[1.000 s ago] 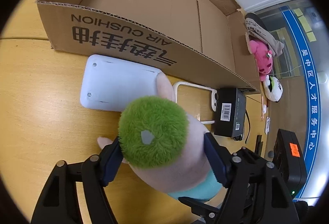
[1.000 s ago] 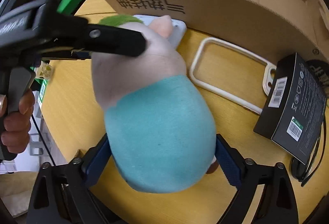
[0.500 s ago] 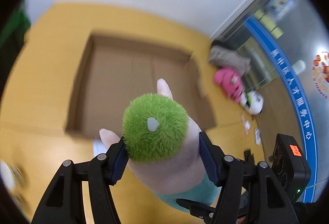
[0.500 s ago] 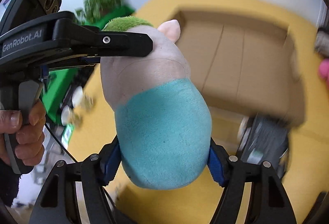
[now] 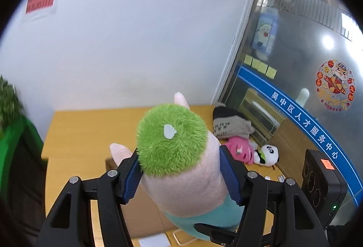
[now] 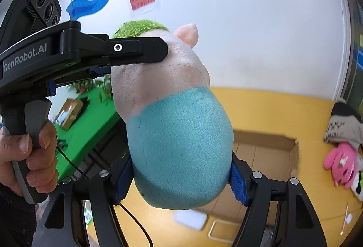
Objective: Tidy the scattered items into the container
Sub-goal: 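Lift the plush pig with both grippers and carry it over the cardboard box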
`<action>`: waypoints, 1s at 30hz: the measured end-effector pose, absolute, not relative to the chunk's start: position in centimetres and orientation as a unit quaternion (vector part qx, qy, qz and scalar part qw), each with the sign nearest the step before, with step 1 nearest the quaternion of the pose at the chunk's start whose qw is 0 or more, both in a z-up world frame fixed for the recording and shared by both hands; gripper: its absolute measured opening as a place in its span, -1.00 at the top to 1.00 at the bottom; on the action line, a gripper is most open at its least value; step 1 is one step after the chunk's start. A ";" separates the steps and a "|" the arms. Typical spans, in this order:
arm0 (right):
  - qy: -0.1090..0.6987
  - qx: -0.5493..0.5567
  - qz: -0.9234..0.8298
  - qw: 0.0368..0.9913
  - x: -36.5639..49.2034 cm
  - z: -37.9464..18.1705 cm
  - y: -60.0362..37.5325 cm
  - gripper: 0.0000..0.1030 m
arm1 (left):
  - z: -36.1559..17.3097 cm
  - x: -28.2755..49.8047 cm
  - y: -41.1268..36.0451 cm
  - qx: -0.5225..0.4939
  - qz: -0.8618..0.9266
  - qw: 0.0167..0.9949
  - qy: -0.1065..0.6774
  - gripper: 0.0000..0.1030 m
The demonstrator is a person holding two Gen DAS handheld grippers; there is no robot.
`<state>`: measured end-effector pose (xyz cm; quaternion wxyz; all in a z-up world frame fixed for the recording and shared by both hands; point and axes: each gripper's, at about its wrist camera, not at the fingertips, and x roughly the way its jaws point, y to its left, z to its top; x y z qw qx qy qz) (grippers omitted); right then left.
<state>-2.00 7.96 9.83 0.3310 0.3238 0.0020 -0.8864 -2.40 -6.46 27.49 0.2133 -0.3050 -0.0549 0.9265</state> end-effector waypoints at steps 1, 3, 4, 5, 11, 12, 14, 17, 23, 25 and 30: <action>0.000 0.318 -0.889 0.328 -2.4 10.4 7.6 -0.49 | 28.0 -2.9 -6.6 -0.301 0.927 0.216 -0.051 -0.21; -0.005 0.312 -0.894 0.322 -3.3 11.2 6.9 -0.49 | 28.8 -3.7 -6.8 -0.296 0.928 0.223 -0.043 -0.21; -0.007 0.311 -0.895 0.319 -3.7 11.4 6.6 -0.49 | 29.1 -4.2 -6.8 -0.295 0.928 0.226 -0.040 -0.21; -0.010 0.311 -0.897 0.315 -4.2 11.5 6.3 -0.49 | 29.2 -5.0 -7.0 -0.295 0.926 0.231 -0.037 -0.21; -0.013 0.326 -0.898 0.294 -6.3 11.4 3.7 -0.49 | 28.4 -9.1 -8.0 -0.319 0.915 0.242 -0.044 -0.21; -0.014 0.331 -0.897 0.292 -6.9 11.0 3.4 -0.49 | 28.0 -9.9 -8.2 -0.323 0.913 0.244 -0.046 -0.21; -0.017 0.341 -0.894 0.289 -8.4 10.1 2.6 -0.49 | 27.1 -11.5 -8.4 -0.332 0.909 0.245 -0.047 -0.21; -0.028 0.360 -0.888 0.286 -10.9 8.3 1.5 -0.49 | 25.3 -14.4 -8.9 -0.350 0.903 0.245 -0.048 -0.21; -0.058 0.410 -0.866 0.280 -17.2 2.6 -1.2 -0.49 | 19.7 -21.1 -9.7 -0.403 0.882 0.241 -0.043 -0.21; -0.075 0.434 -0.854 0.278 -19.7 -0.1 -2.2 -0.49 | 17.3 -23.6 -10.0 -0.426 0.872 0.240 -0.041 -0.21; -0.113 0.487 -0.823 0.268 -24.0 -7.0 -2.7 -0.49 | 9.7 -28.7 -10.1 -0.487 0.839 0.240 -0.040 -0.20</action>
